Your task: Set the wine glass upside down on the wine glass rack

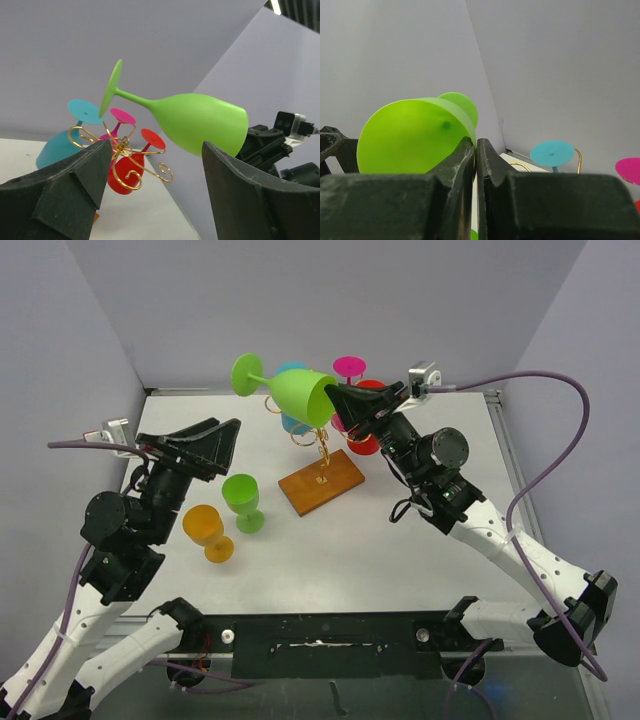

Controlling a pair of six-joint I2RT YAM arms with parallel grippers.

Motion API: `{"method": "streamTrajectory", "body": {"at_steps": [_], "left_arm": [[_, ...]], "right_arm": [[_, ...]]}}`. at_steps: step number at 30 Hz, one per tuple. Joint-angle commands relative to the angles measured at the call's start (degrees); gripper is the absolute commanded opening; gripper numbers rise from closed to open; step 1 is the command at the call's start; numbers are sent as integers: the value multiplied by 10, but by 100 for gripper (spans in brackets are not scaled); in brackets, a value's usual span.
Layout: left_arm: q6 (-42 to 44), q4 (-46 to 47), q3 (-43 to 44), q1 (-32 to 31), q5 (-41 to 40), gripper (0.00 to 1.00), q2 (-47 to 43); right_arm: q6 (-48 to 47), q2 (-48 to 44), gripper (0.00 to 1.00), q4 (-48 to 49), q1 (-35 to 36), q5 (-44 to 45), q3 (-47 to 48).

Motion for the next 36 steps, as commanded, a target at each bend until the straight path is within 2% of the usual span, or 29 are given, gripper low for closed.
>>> {"method": "streamTrajectory", "body": {"at_steps": [1, 5, 14, 18, 21, 32, 36], "left_arm": [[-101, 89, 1, 3, 17, 71, 9], [-170, 140, -16, 4, 0, 71, 24], [-235, 223, -37, 3, -1, 65, 74], [-211, 287, -53, 3, 4, 60, 79], [-205, 288, -53, 2, -1, 60, 79], [-239, 322, -78, 3, -29, 60, 79], [-261, 350, -83, 2, -14, 53, 91]], "right_arm": [[30, 4, 0, 103, 2, 5, 16], [47, 11, 0, 118, 3, -9, 13], [68, 12, 0, 141, 3, -60, -1], [76, 16, 0, 147, 4, -65, -6], [82, 18, 0, 153, 4, -74, -10], [103, 32, 0, 172, 7, -100, -21], [108, 34, 0, 181, 9, -106, -28]]}}
